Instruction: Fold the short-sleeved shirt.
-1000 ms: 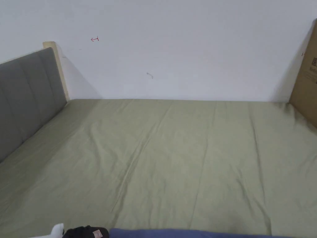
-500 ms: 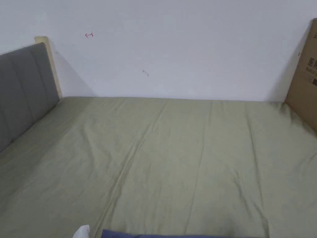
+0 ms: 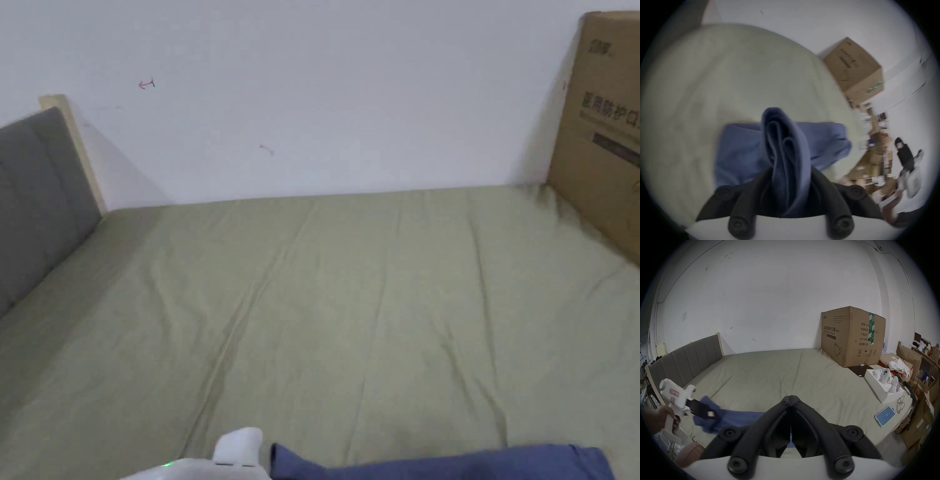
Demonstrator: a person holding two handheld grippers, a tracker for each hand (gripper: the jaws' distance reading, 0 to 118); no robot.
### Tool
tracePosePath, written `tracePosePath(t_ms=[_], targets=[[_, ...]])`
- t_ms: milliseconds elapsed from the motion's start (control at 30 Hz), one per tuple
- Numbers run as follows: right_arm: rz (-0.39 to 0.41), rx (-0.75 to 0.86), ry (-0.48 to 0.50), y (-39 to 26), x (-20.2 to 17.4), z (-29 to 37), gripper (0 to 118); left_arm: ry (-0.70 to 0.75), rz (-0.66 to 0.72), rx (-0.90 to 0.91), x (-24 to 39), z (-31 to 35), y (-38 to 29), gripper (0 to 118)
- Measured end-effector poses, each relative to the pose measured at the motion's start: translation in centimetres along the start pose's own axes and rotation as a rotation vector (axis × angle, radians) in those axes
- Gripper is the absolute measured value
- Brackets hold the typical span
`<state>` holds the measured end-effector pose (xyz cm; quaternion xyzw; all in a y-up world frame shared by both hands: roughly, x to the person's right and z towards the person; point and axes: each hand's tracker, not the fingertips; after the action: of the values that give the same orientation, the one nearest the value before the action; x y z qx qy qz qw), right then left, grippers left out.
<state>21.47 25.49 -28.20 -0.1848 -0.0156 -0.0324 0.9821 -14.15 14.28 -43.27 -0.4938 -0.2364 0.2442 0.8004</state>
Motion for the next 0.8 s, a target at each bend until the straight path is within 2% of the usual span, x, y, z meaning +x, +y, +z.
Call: tracePosePath(t_ms=[33,67,100,133,233,333,367,400,433,467,500,567,633,800], targets=[[-0.003,0.004,-0.002,0.1,0.3,0.3,0,-0.036,-0.013,-0.009,1.1,-1.5,0.2,41],[-0.006,0.008,-0.006,0.2,0.7,0.5,0,-0.07,-0.031,-0.012,2.4,-3.1,0.4,85],[-0.011,0.009,-0.01,0.3,1.1,0.8,0,-0.055,-0.072,-0.031,3.4,-4.5,0.6,118],[-0.015,0.008,-0.013,0.4,1.5,0.9,0,-0.059,-0.081,-0.028,4.1,-5.1,0.3,113],[-0.025,0.006,-0.023,0.2,2.5,1.3,0,-0.017,-0.091,0.025,4.6,-5.1,0.4,111],[-0.044,-0.003,-0.034,-0.3,3.0,1.2,0,0.06,-0.098,0.076,2.9,-1.1,1.5,112],[-0.052,-0.009,-0.033,-0.5,3.2,1.0,0,0.104,-0.092,0.081,2.3,-0.3,1.4,108],[-0.06,-0.016,-0.032,-0.6,3.4,0.8,0,0.113,-0.097,0.093,1.7,0.5,1.3,89],[-0.067,-0.023,-0.032,-0.8,3.5,0.6,0,0.124,-0.11,0.107,1.5,1.1,1.1,54],[-0.077,-0.031,-0.033,-0.9,3.4,0.4,0,0.137,-0.133,0.125,1.5,1.4,0.8,12],[-0.087,-0.038,-0.033,-1.0,3.6,0.3,0,0.158,-0.156,0.117,1.6,1.3,0.6,0],[-0.109,-0.048,-0.028,-1.2,3.9,0.2,0,0.208,-0.227,0.096,2.4,0.1,-0.5,0],[-0.126,-0.055,-0.028,-1.4,4.1,0.1,0,0.156,-0.22,0.019,3.0,-2.3,-1.1,0],[-0.124,-0.071,-0.042,-1.5,4.5,0.4,0,0.156,-0.241,-0.125,4.6,-10.7,-2.2,0]])
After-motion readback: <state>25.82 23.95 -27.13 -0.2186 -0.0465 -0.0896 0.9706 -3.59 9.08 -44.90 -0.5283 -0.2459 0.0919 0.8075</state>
